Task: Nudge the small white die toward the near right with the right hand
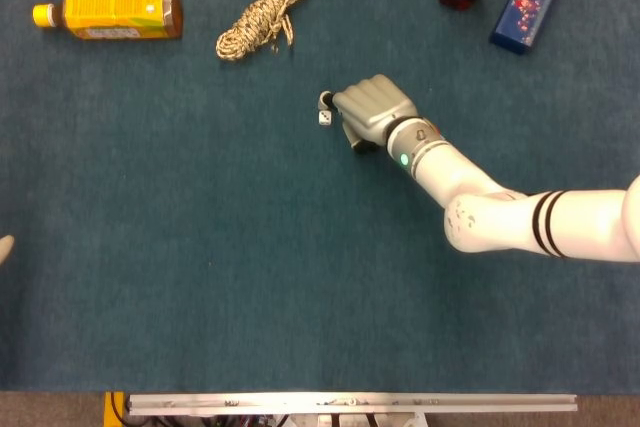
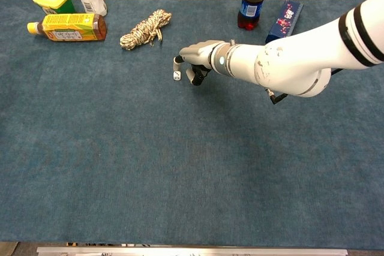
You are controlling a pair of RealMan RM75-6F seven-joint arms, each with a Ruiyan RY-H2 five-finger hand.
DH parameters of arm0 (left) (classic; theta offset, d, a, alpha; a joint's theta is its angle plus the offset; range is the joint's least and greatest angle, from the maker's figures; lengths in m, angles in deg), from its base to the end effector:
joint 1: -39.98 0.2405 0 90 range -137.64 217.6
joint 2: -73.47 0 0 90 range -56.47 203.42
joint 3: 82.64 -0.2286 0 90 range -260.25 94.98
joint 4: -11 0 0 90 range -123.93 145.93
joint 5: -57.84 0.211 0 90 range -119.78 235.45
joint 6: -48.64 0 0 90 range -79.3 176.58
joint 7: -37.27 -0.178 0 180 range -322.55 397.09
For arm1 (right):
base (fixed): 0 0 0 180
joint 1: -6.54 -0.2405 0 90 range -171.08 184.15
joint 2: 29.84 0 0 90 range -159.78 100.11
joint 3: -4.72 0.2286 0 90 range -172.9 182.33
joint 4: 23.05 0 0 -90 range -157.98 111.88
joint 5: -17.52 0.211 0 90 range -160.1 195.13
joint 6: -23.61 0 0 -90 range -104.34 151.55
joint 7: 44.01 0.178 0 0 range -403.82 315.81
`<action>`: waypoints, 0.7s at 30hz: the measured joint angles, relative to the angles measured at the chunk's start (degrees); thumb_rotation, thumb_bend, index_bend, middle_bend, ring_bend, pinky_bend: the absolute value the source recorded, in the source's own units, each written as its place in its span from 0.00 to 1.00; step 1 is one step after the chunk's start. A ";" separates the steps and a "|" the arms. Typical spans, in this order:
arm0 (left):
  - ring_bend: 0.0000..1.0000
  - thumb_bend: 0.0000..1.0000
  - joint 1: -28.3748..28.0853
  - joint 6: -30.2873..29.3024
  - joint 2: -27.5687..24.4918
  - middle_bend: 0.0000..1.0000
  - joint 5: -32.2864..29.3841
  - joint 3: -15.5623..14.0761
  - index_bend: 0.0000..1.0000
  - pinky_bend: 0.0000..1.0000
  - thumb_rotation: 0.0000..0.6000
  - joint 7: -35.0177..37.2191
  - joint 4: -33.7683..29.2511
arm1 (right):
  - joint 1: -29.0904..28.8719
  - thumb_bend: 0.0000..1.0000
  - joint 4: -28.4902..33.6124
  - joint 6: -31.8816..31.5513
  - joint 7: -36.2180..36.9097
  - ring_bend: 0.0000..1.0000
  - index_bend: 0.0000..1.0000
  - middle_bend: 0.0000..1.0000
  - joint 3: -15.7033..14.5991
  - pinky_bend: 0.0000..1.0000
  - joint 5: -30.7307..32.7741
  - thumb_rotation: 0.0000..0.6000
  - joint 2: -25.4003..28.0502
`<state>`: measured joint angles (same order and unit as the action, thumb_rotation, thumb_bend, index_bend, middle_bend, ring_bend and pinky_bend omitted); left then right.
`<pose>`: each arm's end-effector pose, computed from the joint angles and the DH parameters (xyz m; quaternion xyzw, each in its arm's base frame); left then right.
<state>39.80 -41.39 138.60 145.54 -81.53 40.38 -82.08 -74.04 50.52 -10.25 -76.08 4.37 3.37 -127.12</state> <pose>-0.2903 0.1828 0.1466 -0.5595 -0.4129 -0.4116 0.5891 -0.0400 -0.3773 -0.1276 0.8359 -0.4106 0.1709 0.3216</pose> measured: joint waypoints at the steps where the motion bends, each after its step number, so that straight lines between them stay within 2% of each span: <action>1: 0.00 0.13 -0.01 0.01 0.02 0.00 -0.01 0.02 0.00 0.00 1.00 -0.02 0.03 | 0.00 0.77 0.24 0.03 -0.01 1.00 0.21 1.00 -0.19 1.00 -0.06 1.00 0.11; 8: 0.00 0.13 0.06 -0.13 0.05 0.00 0.19 -0.01 0.00 0.00 1.00 -0.14 0.03 | 0.53 0.77 2.47 0.04 1.04 1.00 0.21 1.00 -0.52 1.00 -1.96 1.00 1.03; 21: 0.00 0.13 -0.16 0.23 0.15 0.00 0.20 0.07 0.00 0.00 1.00 -0.45 -0.07 | 2.51 0.77 12.34 -3.22 2.49 1.00 0.21 1.00 -1.79 1.00 -7.84 1.00 5.93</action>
<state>39.64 -41.16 138.75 145.74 -81.47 39.93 -82.15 -71.53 62.86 -13.48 -73.59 2.57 -4.47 -121.18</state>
